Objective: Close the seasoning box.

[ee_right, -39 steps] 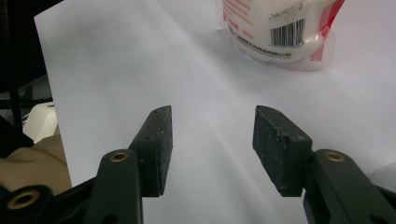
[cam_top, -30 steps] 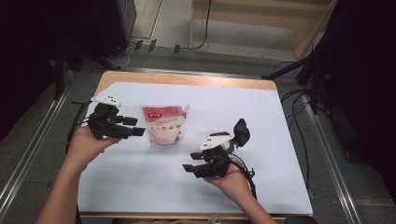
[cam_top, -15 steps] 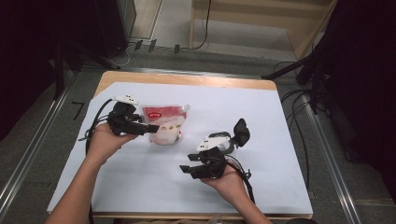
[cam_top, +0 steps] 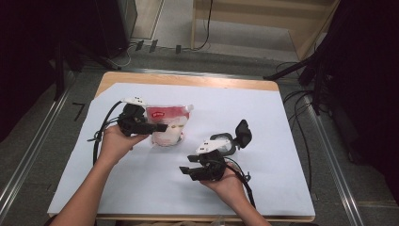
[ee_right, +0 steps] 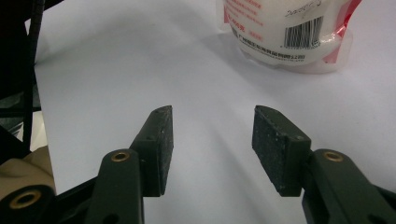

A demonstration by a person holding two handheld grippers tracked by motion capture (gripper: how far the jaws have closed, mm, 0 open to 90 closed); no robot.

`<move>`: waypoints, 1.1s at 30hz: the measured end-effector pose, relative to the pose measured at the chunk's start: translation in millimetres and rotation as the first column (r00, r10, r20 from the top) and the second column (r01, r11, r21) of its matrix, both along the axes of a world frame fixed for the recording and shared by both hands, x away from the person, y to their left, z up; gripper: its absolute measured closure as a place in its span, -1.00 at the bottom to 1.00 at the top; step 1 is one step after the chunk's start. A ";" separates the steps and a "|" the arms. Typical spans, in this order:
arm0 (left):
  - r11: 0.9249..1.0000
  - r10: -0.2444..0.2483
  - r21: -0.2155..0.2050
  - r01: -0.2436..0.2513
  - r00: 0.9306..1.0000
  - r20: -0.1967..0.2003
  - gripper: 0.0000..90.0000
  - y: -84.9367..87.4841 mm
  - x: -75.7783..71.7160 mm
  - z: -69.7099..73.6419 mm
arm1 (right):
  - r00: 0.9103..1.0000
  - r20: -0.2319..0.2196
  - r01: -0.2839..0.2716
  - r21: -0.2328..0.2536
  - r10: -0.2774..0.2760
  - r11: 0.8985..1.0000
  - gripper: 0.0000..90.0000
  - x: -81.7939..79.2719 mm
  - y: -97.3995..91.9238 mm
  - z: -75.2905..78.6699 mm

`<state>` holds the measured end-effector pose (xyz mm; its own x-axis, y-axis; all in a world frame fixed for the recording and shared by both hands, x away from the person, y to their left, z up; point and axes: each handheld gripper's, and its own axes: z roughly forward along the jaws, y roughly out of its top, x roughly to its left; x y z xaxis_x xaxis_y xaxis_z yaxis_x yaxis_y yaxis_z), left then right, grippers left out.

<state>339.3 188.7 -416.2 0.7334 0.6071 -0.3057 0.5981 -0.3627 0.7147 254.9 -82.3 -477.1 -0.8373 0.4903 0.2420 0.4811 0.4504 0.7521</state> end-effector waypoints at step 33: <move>0.997 -0.067 -0.046 0.066 0.998 -0.021 1.00 -10.6 -34.9 62.1 | 0.998 0.018 0.058 0.055 -0.059 0.997 0.16 0.0 2.3 -4.5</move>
